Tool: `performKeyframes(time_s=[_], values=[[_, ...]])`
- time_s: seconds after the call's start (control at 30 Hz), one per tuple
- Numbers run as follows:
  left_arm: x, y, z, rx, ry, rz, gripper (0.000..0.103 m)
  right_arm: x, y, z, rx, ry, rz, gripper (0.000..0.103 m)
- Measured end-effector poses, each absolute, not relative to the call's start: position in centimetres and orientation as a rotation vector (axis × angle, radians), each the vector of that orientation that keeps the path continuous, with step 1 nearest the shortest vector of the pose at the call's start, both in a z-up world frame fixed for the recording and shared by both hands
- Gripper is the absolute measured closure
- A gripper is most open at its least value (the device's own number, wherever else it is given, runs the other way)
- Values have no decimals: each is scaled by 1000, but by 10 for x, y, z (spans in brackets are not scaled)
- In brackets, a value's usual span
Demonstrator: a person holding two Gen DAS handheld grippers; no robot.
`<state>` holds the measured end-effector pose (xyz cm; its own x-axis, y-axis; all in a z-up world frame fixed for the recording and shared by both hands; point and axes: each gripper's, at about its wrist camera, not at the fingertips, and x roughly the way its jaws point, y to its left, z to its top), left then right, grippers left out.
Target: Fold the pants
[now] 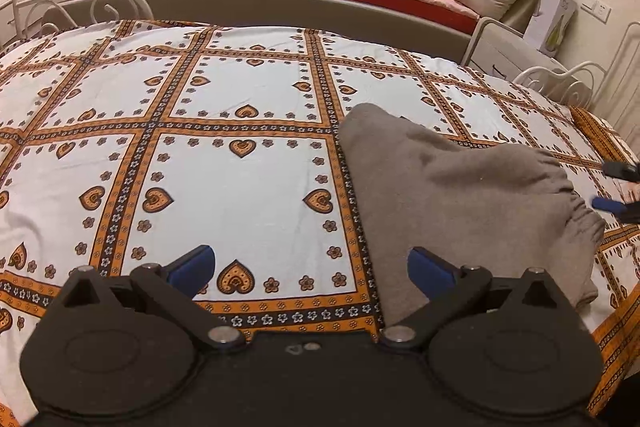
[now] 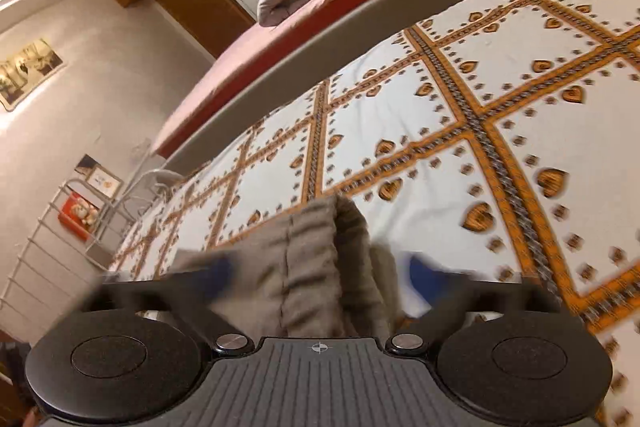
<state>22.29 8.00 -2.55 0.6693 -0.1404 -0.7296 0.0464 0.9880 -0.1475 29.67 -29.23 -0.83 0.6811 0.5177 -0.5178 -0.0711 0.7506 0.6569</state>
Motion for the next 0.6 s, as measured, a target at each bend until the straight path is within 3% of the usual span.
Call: performKeyframes(time_s=[0.23, 0.6], values=[[233, 63, -32, -100, 834, -134, 6, 285, -290, -31, 648, 917, 408, 3], [262, 40, -53, -80, 861, -196, 6, 290, -289, -56, 712, 972, 446, 3]])
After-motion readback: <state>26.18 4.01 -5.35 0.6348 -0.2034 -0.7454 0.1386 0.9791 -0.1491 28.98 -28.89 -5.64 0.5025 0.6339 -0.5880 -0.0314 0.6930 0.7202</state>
